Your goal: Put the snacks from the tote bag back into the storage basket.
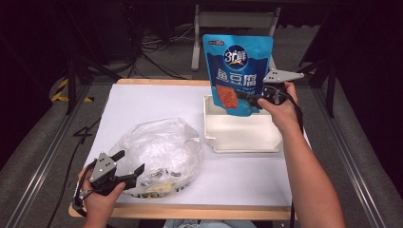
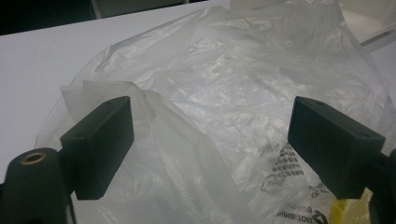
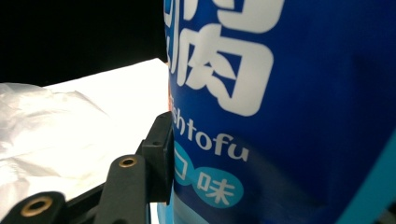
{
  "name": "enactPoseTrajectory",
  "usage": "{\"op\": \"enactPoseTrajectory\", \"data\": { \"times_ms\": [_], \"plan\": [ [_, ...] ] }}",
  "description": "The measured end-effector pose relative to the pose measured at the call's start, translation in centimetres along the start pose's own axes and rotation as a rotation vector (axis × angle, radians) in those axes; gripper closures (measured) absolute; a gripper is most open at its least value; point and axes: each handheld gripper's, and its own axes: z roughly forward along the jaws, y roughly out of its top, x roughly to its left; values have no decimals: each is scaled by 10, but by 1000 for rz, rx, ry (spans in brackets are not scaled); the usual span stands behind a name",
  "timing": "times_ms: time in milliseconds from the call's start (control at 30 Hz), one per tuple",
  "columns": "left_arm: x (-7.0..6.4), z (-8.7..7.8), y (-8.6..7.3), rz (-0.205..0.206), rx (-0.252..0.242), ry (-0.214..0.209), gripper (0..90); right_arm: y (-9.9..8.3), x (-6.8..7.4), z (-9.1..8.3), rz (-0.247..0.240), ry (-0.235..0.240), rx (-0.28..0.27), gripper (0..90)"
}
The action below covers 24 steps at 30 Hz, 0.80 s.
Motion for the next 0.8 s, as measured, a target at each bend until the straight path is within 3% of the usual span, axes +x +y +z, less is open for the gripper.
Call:
{"op": "enactPoseTrajectory", "data": {
  "times_ms": [333,500,800],
  "plan": [
    [0,0,0,-1,2,3,153,-35,-8,16,49,7,10,519],
    [0,1,0,-1,8,3,153,-50,-11,22,58,-17,28,518],
    [0,1,0,-2,11,2,152,-63,-8,34,58,-12,50,517]
  ]
}}
